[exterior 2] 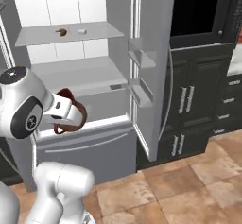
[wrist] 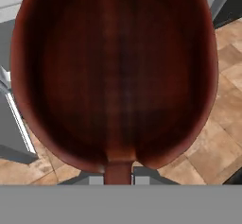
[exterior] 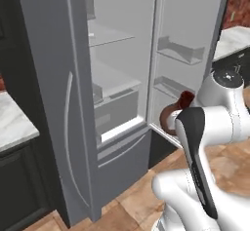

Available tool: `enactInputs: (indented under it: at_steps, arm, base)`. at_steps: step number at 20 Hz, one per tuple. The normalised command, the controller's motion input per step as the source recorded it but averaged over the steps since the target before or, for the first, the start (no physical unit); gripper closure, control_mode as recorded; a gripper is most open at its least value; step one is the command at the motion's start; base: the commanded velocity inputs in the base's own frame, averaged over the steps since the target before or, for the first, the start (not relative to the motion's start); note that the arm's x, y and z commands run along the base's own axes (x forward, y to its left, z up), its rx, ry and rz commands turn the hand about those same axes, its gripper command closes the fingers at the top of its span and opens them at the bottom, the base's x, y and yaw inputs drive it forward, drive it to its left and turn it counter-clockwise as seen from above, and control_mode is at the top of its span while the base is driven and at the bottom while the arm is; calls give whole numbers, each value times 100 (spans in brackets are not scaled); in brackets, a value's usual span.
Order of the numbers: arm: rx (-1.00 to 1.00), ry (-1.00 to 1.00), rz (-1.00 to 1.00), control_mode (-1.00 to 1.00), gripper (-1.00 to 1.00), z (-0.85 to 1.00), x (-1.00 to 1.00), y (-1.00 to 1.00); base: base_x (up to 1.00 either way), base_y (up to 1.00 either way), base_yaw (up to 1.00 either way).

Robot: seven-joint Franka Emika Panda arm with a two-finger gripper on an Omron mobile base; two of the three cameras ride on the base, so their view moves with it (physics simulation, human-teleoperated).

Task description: Move the banana and marshmallow from the second highest shelf to the top shelf to make space. Then, place the pitcher from the counter on the cleared second highest shelf.

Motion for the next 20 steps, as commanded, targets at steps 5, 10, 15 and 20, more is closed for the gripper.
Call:
enactInputs:
  at_steps: [5, 10, 15, 20]
  arm:
    - [0, 0, 0, 100, 100, 0, 0, 0]
    - [0, 0, 0, 100, 100, 0, 0, 0]
    - [0, 0, 0, 100, 100, 0, 0, 0]
    - [0, 0, 0, 100, 100, 0, 0, 0]
  base:
    - [68, -37, 36]
    - [65, -5, 42]
    - [70, 0, 32]
    - [68, -9, 25]
